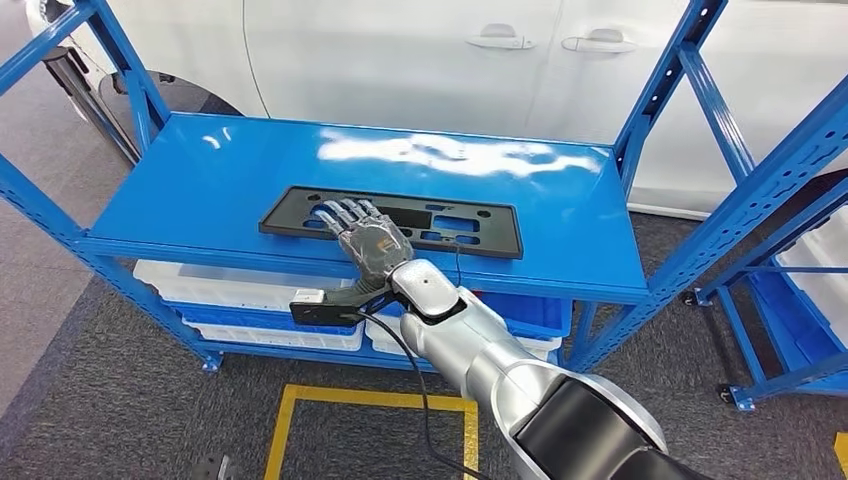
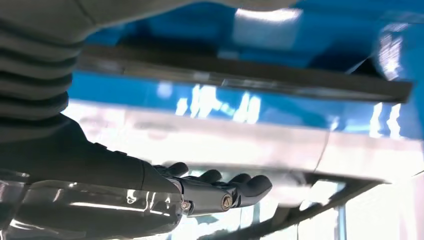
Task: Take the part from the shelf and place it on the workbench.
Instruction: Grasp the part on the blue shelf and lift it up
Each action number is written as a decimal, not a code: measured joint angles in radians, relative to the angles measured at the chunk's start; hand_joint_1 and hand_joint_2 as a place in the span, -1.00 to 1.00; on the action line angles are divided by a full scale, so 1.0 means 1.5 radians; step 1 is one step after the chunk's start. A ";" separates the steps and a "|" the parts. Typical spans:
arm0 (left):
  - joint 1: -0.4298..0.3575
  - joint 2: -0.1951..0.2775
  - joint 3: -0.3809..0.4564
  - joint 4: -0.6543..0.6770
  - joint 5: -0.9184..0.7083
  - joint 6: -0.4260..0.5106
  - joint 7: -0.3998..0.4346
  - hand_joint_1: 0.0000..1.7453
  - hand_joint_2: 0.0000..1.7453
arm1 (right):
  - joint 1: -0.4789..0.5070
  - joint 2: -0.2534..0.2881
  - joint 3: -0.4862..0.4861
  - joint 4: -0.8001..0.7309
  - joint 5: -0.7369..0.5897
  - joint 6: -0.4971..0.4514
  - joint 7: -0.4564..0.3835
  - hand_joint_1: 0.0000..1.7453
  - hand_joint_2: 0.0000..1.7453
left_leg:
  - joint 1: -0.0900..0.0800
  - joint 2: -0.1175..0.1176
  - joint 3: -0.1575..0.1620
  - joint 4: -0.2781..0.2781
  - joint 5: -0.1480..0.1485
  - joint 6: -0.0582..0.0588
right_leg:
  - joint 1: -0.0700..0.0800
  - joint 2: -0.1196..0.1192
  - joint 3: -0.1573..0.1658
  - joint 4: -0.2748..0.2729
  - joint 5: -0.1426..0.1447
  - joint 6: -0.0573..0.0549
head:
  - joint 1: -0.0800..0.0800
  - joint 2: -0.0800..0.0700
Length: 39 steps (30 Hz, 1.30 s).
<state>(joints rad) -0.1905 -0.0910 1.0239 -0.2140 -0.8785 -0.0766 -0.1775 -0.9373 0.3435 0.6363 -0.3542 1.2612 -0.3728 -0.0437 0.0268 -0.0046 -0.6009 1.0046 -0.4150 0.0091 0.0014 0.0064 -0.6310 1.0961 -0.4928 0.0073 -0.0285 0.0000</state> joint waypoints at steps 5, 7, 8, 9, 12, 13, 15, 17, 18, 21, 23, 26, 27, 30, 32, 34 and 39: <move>0.002 0.001 0.000 0.000 0.000 0.003 0.002 -1.00 -1.00 | -0.004 -0.009 0.038 0.010 0.093 -0.026 0.101 -1.00 1.00 | -0.001 0.000 -0.002 0.001 0.001 0.002 | -0.007 0.000 -0.061 0.124 -0.036 0.005 | 0.000 0.000; 0.003 0.001 0.000 0.000 0.000 0.003 0.003 -1.00 -1.00 | -0.008 -0.011 0.050 0.013 0.114 -0.028 0.131 -1.00 1.00 | -0.001 -0.001 -0.001 0.001 0.000 -0.001 | -0.009 0.000 -0.018 0.032 0.010 0.002 | 0.000 0.000; 0.003 0.001 0.000 0.000 0.000 0.003 0.003 -1.00 -1.00 | -0.011 -0.012 0.053 0.014 0.119 -0.028 0.141 -1.00 1.00 | -0.001 -0.001 -0.002 0.002 0.000 -0.004 | -0.008 0.000 0.003 -0.012 0.027 0.000 | 0.000 0.000; 0.002 0.001 0.000 0.000 0.000 0.003 0.003 -1.00 -1.00 | -0.014 -0.013 0.055 0.015 0.122 -0.027 0.148 -1.00 1.00 | -0.002 -0.001 -0.002 0.002 0.000 -0.008 | -0.006 0.000 0.016 -0.041 0.036 -0.003 | 0.000 0.000; 0.003 0.002 0.000 0.000 -0.001 0.004 0.003 -1.00 -1.00 | -0.016 -0.017 0.056 0.018 0.120 -0.028 0.156 -1.00 1.00 | -0.002 -0.001 -0.002 -0.001 0.001 -0.021 | -0.002 0.000 0.021 -0.056 0.039 -0.012 | 0.000 0.000; 0.003 0.002 0.000 0.000 -0.001 0.005 0.003 -1.00 -1.00 | -0.017 -0.019 0.056 0.019 0.117 -0.028 0.155 -1.00 1.00 | -0.001 -0.001 -0.003 0.002 -0.002 -0.024 | -0.003 0.000 0.022 -0.059 0.041 -0.017 | 0.000 0.000; 0.003 0.003 0.000 0.000 -0.002 0.005 0.003 -1.00 -1.00 | -0.019 -0.020 0.056 0.019 0.110 -0.027 0.150 -1.00 1.00 | 0.000 0.000 -0.020 0.043 -0.029 -0.029 | -0.005 -0.001 0.025 -0.066 0.045 -0.025 | 0.000 0.000; 0.003 0.003 0.000 0.000 -0.002 0.005 0.003 -1.00 -1.00 | -0.019 -0.020 0.055 0.021 0.106 -0.026 0.144 -1.00 1.00 | 0.000 0.000 -0.060 0.133 -0.073 -0.031 | -0.004 -0.002 0.025 -0.067 0.046 -0.029 | 0.000 0.000; 0.004 0.003 0.000 0.000 -0.002 0.005 0.003 -1.00 -1.00 | -0.019 -0.020 0.055 0.022 0.105 -0.025 0.141 -1.00 1.00 | 0.000 0.000 -0.079 0.175 -0.087 -0.032 | -0.002 -0.002 0.025 -0.066 0.046 -0.030 | 0.000 0.000; 0.005 0.004 0.000 0.000 -0.002 0.005 0.003 -1.00 -1.00 | -0.016 -0.020 0.055 0.024 0.104 -0.020 0.133 -1.00 1.00 | 0.000 0.000 -0.070 0.155 -0.058 -0.031 | -0.001 -0.001 0.026 -0.064 0.044 -0.029 | 0.000 0.000; 0.004 0.004 0.000 0.000 -0.003 0.005 0.003 -1.00 -1.00 | -0.017 -0.020 0.055 0.024 0.106 -0.016 0.128 -1.00 1.00 | -0.001 0.002 -0.023 0.058 -0.018 -0.027 | 0.000 -0.001 0.025 -0.059 0.041 -0.025 | 0.000 0.000; 0.003 0.004 0.000 0.000 -0.003 0.005 0.003 -1.00 -1.00 | -0.017 -0.020 0.055 0.024 0.111 -0.009 0.122 -1.00 1.00 | -0.005 0.001 0.001 0.006 -0.008 -0.017 | 0.004 -0.001 0.021 -0.055 0.040 -0.016 | 0.000 0.000; 0.003 0.004 0.000 0.000 -0.003 0.005 0.003 -1.00 -1.00 | -0.017 -0.020 0.055 0.024 0.112 -0.006 0.121 -1.00 1.00 | -0.004 0.000 0.000 0.006 -0.006 -0.013 | 0.003 -0.001 0.021 -0.055 0.040 -0.013 | 0.000 0.000; 0.003 0.004 -0.001 0.000 -0.004 0.005 0.003 -1.00 -1.00 | -0.018 -0.020 0.055 0.024 0.115 -0.001 0.118 -1.00 1.00 | -0.001 0.000 0.000 0.001 -0.002 -0.002 | 0.000 -0.001 0.005 -0.018 0.013 -0.001 | 0.000 0.000; 0.002 0.004 -0.001 0.000 -0.004 0.005 0.003 -1.00 -1.00 | -0.018 -0.020 0.055 0.026 0.115 0.001 0.117 -1.00 1.00 | -0.001 0.001 -0.001 0.001 -0.001 0.001 | -0.002 -0.001 -0.035 0.067 -0.030 0.005 | 0.000 0.000; 0.003 0.004 -0.001 0.000 -0.004 0.005 0.003 -1.00 -1.00 | -0.015 -0.020 0.055 0.028 0.115 0.005 0.116 -1.00 1.00 | -0.002 0.001 -0.002 0.001 -0.001 0.002 | -0.004 -0.001 -0.070 0.138 -0.051 0.007 | 0.000 0.000; 0.004 0.003 -0.001 0.000 -0.004 0.004 0.003 -1.00 -1.00 | -0.016 -0.021 0.055 0.029 0.115 0.008 0.116 -1.00 1.00 | -0.003 -0.001 -0.001 0.003 -0.002 -0.004 | -0.003 -0.001 0.007 -0.025 0.034 -0.002 | 0.000 0.000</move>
<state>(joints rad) -0.1846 -0.0864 1.0225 -0.2140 -0.8839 -0.0702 -0.1733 -0.9614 0.3127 0.7195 -0.3101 1.4332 -0.3605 0.1308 0.0217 -0.0061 -0.6019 1.0091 -0.4182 0.0034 -0.0027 0.0051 -0.6204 1.0584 -0.4411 0.0039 -0.0286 0.0000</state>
